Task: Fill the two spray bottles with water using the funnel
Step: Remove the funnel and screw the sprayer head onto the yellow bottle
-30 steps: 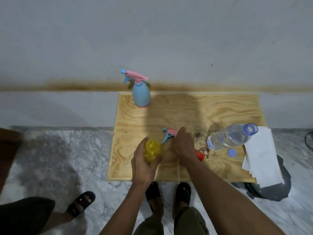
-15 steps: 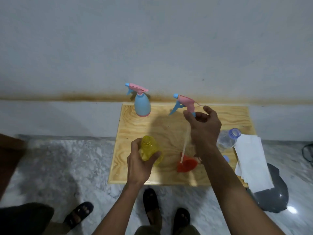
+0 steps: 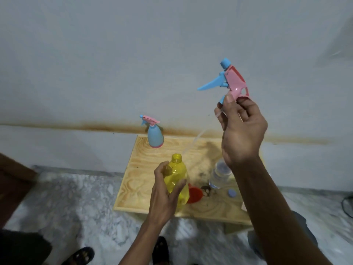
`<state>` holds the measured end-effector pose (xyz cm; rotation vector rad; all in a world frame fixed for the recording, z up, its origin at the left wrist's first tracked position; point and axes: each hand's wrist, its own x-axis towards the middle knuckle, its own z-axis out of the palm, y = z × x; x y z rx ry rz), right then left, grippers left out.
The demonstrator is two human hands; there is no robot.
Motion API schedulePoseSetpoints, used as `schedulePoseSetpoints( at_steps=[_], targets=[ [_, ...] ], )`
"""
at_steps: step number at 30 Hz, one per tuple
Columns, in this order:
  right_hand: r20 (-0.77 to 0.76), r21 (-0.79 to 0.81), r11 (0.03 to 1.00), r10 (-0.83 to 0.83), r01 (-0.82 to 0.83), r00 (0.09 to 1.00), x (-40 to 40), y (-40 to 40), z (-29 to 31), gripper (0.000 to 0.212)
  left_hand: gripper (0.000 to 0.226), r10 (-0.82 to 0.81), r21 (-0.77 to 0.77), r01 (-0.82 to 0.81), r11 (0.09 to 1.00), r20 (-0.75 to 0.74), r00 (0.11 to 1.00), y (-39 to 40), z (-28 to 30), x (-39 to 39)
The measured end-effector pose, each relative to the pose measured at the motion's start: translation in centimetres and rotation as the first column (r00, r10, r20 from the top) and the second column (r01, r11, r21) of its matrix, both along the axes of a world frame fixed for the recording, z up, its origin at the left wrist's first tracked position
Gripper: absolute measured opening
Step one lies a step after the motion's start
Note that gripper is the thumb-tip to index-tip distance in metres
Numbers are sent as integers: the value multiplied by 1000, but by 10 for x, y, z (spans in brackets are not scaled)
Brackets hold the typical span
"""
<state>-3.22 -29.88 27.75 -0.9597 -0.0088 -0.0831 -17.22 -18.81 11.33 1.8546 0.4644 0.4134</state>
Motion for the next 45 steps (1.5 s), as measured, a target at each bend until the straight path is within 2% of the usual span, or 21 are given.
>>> schedulePoseSetpoints(
  at_steps=[9, 12, 15, 19, 23, 27, 31, 37, 42, 45],
  targets=[
    [5, -161, 981, 113, -111, 994, -19, -8, -13, 26, 57, 80, 168, -90, 982, 60, 995, -35, 7, -20],
    [7, -278, 937, 220, -209, 976, -30, -5, -30, 28, 57, 105, 158, -119, 980, 93, 990, -36, 13, -21],
    [-13, -383, 872, 324, -304, 946, -43, -1, -47, 22, 58, 106, 145, -125, 982, 128, 986, -34, 23, -16],
    [-43, -413, 832, 388, -370, 921, -50, 8, -56, 17, 53, 113, 131, -136, 982, 171, 979, -24, 39, -7],
    [-103, -361, 832, 414, -422, 905, -49, 15, -51, 21, 55, 93, 104, -113, 988, 180, 979, -11, 43, -2],
    [-89, -376, 807, 458, -456, 884, -46, 21, -46, 22, 56, 87, 76, -102, 992, 175, 981, 3, 43, 3],
    [-102, -422, 799, 428, -429, 898, -44, 32, -45, 22, 54, 72, 70, -86, 994, 187, 980, 15, 44, 8],
    [-148, -340, 889, 271, -306, 951, -55, 54, -51, 25, 46, 30, 94, -52, 994, 221, 975, 31, 44, 12],
    [-130, -393, 877, 245, -277, 961, -61, 66, -57, 19, 46, -22, 110, -2, 994, 218, 976, 48, 37, 9],
    [-133, -380, 888, 227, -261, 965, -66, 72, -61, 26, 47, -39, 137, 11, 991, 200, 979, 54, 35, 8]
  ],
)
